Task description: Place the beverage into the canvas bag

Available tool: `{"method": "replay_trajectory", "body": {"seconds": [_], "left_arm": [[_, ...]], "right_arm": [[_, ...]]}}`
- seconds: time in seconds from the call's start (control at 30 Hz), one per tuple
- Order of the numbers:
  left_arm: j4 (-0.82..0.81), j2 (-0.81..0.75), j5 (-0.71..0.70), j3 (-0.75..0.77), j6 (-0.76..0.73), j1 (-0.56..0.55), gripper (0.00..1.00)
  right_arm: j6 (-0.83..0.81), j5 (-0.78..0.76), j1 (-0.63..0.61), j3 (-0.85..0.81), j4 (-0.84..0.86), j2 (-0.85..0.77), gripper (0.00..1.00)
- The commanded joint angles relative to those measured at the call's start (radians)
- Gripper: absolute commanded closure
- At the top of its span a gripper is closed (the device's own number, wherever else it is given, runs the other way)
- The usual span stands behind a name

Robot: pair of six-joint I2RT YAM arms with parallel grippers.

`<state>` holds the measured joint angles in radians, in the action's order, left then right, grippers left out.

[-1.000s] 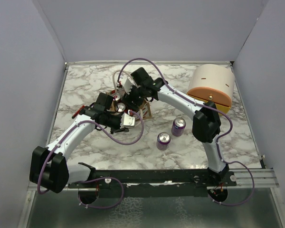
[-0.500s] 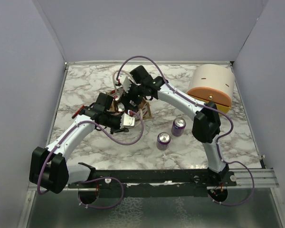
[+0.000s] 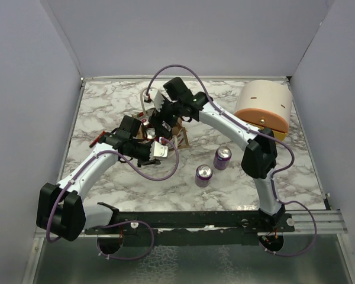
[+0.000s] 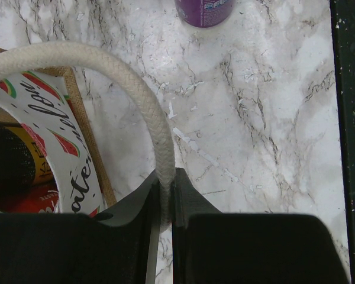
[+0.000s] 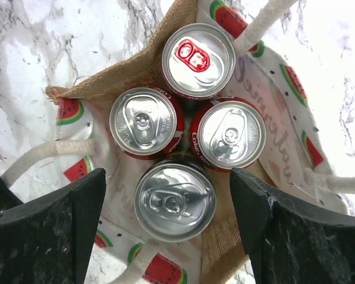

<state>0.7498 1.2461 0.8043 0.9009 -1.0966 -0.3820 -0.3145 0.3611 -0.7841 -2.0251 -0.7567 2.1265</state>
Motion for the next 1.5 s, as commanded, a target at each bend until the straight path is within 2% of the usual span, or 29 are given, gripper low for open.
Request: {"method": "replay_trajectory", "body": {"seconds": [0.0,0.37,0.7,1.0,1.2,1.3,1.4,1.47], "left_arm": [[0.046,-0.016,0.059,-0.006,-0.017,-0.006,0.89],[0.054,-0.015,0.071,0.005,-0.012,-0.006,0.89],[0.041,-0.018,0.115,0.042,0.070,-0.005,0.88],[0.042,-0.019,0.126,0.045,0.087,-0.005,0.88],[0.038,-0.014,0.126,0.044,0.088,-0.005,0.87],[0.037,-0.011,0.124,0.043,0.087,-0.005,0.87],[0.036,-0.011,0.123,0.044,0.087,-0.005,0.87],[0.037,-0.011,0.121,0.044,0.088,-0.005,0.87]], "right_arm": [[-0.004,0.044,0.010,-0.043,-0.008,-0.089,0.15],[-0.010,0.074,0.092,-0.013,-0.004,-0.197,0.14],[-0.130,0.160,0.271,0.307,0.028,-0.489,0.14],[-0.289,0.156,0.332,0.638,-0.096,-0.733,0.13],[-0.300,0.077,0.335,0.783,-0.127,-0.790,0.10],[-0.295,0.047,0.335,0.826,-0.118,-0.788,0.07],[-0.291,0.016,0.335,0.857,-0.099,-0.775,0.00],[-0.287,-0.006,0.335,0.870,-0.087,-0.763,0.00]]}}
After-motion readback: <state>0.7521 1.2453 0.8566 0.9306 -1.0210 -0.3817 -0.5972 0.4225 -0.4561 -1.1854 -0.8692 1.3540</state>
